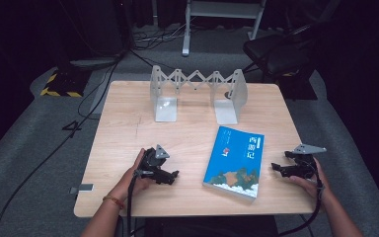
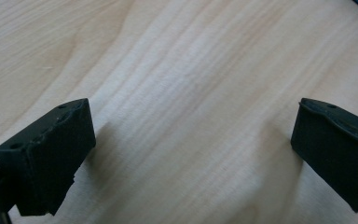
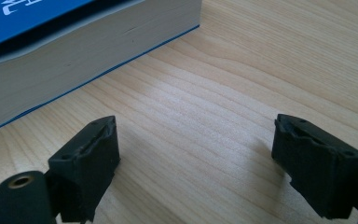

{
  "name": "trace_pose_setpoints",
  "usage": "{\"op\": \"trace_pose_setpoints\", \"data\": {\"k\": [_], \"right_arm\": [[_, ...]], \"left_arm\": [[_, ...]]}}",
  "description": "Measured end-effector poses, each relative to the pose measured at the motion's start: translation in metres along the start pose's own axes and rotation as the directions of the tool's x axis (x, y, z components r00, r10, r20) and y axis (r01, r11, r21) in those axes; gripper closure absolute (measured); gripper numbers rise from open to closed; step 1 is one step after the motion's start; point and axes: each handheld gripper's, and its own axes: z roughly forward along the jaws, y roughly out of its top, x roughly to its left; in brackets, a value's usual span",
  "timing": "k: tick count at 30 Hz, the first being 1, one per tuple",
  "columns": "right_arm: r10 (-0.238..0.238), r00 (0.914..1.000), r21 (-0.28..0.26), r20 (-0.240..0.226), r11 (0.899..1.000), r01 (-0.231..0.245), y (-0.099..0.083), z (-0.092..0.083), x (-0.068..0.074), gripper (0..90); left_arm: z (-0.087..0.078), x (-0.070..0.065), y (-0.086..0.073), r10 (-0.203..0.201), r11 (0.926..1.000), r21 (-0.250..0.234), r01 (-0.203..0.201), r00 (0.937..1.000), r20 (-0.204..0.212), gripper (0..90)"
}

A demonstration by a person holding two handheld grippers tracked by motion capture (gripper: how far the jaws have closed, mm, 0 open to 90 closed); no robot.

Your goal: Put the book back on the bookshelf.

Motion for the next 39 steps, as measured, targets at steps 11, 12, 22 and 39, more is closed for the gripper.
{"op": "trace_pose_setpoints", "data": {"k": [11, 12, 22, 39], "right_arm": [[-0.009, 0.9999, 0.0, -0.006, 1.0, 0.009, -0.001, -0.001, 0.001, 15.5], [-0.012, 0.9999, 0.004, -0.009, 1.0, 0.012, -0.001, -0.002, 0.002, 15.6], [-0.086, 0.9871, 0.029, -0.135, 0.996, 0.09, 0.004, -0.012, 0.015, 20.3], [-0.207, 0.9625, 0.014, -0.176, 0.977, 0.212, 0.017, -0.009, 0.046, 27.0]], "left_arm": [[-0.001, -0.008, -0.001, 0.066, 0.9978, -0.003, -0.066, 0.9965, 0.052, 0.6], [-0.001, -0.009, -0.001, 0.066, 0.9978, -0.004, -0.066, 0.9964, 0.054, 0.6], [0.001, -0.018, 0.003, 0.079, 0.9967, 0.016, -0.08, 0.9948, 0.065, 0.6], [0.008, -0.039, 0.011, 0.126, 0.9918, 0.008, -0.127, 0.986, 0.11, 0.6]]}}
